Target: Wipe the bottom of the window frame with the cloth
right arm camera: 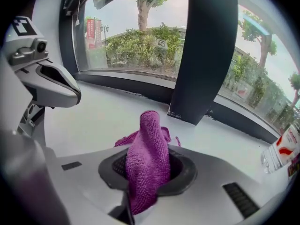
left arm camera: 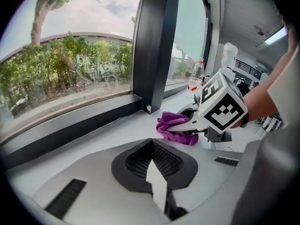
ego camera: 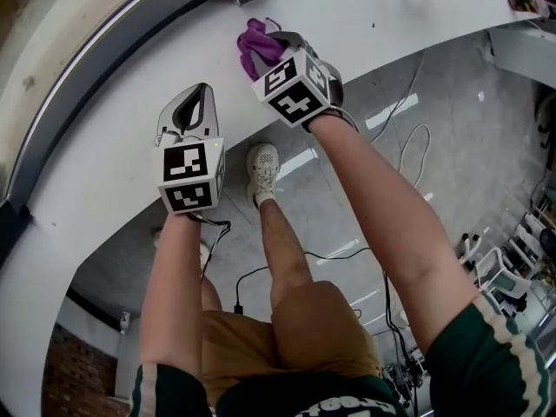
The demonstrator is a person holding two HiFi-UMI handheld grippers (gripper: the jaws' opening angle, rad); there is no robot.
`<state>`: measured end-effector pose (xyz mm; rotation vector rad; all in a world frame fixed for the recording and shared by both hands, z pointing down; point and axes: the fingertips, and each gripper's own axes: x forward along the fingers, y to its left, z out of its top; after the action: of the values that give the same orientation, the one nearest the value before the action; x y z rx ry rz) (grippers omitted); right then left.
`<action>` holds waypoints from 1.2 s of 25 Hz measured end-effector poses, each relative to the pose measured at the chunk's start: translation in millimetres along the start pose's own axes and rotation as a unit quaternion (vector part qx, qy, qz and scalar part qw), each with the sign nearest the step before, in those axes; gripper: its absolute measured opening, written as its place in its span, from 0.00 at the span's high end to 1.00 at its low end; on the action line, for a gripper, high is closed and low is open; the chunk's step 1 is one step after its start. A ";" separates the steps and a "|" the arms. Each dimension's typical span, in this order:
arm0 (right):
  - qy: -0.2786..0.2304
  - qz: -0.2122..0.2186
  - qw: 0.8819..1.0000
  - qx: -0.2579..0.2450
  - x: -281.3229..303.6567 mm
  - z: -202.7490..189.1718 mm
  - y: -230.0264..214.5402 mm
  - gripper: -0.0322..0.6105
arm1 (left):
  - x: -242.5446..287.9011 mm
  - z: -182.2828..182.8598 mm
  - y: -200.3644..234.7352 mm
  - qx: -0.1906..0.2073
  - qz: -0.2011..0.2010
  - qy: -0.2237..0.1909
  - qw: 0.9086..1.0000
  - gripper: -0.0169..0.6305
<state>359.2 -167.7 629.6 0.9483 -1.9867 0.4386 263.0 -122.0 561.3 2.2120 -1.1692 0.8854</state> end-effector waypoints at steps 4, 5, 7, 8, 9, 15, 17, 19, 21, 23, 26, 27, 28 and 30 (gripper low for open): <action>-0.010 -0.004 1.000 0.004 -6.1 -7.2 3.6 0.80 | 5.5 -7.8 -12.0 0.005 -0.006 0.004 1.000 0.96; -0.013 -0.005 1.000 0.005 -7.3 -7.9 3.3 0.80 | 6.4 -7.4 -14.4 0.006 -0.006 0.002 1.000 0.96; -0.020 -0.007 1.000 0.011 -10.3 -10.9 4.6 0.80 | 6.9 -6.0 -19.7 0.010 -0.008 -0.003 1.000 0.96; -0.022 -0.007 1.000 0.014 -11.9 -12.8 5.6 0.80 | 7.3 -5.3 -22.0 0.013 -0.009 -0.005 1.000 0.96; -0.022 -0.007 1.000 0.016 -13.6 -14.9 6.4 0.80 | 7.9 -4.7 -24.1 0.015 -0.010 -0.006 1.000 0.96; -0.014 -0.004 1.000 0.023 -26.0 -31.4 14.4 0.80 | 7.8 -5.6 -32.4 0.028 -0.018 0.000 0.999 0.96; -0.013 -0.007 1.000 0.024 -28.2 -35.1 15.6 0.80 | 7.0 -5.5 -34.2 0.032 -0.022 0.000 0.999 0.96; -0.012 -0.009 1.000 0.026 -28.2 -35.5 16.0 0.80 | 6.3 -5.7 -34.5 0.035 -0.024 -0.001 0.999 0.96; -0.010 -0.011 0.999 0.029 -28.1 -34.3 16.2 0.80 | 4.7 -6.6 -33.6 0.035 -0.024 -0.001 0.999 0.96; -0.008 -0.014 0.999 0.037 -28.1 -33.3 16.6 0.80 | 2.0 -7.9 -30.9 0.034 -0.022 -0.001 0.999 0.96; 0.002 -0.018 0.999 0.047 -26.8 -34.6 15.7 0.80 | 0.2 -12.0 -26.5 0.026 -0.019 -0.002 0.999 0.96; 0.006 -0.019 0.999 0.051 -26.5 -35.1 15.5 0.80 | -0.6 -13.8 -25.3 0.023 -0.019 -0.002 1.000 0.96; 0.008 -0.020 0.998 0.055 -26.3 -35.0 15.5 0.80 | -1.7 -15.4 -23.7 0.021 -0.018 -0.002 1.000 0.96; 0.010 -0.026 0.998 0.061 -26.2 -33.9 15.5 0.80 | -4.8 -17.8 -19.9 0.019 -0.016 -0.002 1.000 0.96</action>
<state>375.1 -125.0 627.8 1.0662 -1.9307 0.5431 272.2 -97.3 567.5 2.2564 -1.1246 0.8977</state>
